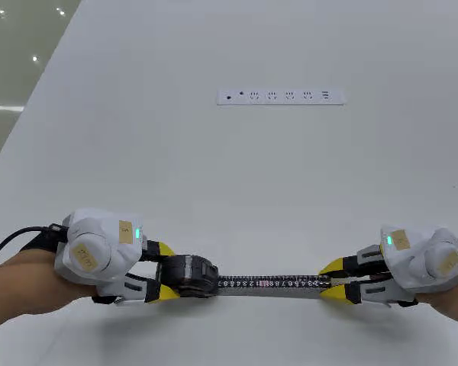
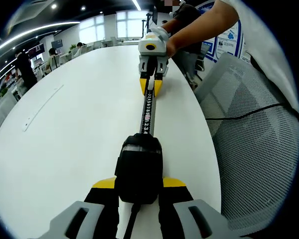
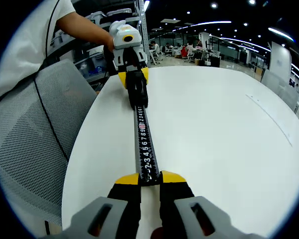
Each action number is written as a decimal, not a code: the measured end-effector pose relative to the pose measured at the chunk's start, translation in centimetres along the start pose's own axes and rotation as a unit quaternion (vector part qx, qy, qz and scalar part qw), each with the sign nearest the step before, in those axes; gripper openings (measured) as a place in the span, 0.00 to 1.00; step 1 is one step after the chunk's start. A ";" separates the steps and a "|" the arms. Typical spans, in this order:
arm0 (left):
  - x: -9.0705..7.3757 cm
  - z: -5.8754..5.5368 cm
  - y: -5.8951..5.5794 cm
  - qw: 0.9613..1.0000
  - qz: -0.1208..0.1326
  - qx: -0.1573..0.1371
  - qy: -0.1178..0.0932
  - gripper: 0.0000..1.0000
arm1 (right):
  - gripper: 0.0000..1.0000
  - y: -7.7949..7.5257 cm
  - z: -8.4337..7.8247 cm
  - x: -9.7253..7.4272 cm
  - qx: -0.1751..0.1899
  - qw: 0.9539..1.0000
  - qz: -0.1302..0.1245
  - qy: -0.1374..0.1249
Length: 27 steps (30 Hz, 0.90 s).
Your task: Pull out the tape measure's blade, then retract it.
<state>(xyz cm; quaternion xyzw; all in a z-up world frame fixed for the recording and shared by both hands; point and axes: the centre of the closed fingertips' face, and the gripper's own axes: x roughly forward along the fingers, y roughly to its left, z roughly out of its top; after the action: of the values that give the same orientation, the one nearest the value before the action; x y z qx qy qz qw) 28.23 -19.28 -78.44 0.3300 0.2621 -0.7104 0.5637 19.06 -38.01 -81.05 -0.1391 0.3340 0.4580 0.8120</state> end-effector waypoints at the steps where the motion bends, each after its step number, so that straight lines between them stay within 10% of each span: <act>1: 0.0 0.0 0.0 1.000 0.000 0.000 0.000 0.27 | 0.11 0.0 -0.2 -0.2 0.002 1.000 0.000 0.002; 27: 0.0 0.1 0.0 1.000 -0.001 0.000 0.004 0.27 | 0.10 -0.3 -3.7 -4.2 0.030 0.999 -0.019 0.031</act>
<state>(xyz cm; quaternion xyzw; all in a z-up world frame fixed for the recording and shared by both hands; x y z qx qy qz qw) 28.20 -19.37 -78.40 0.3329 0.2649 -0.7093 0.5621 16.31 -42.87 -80.98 -0.1358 0.3699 0.4276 0.8136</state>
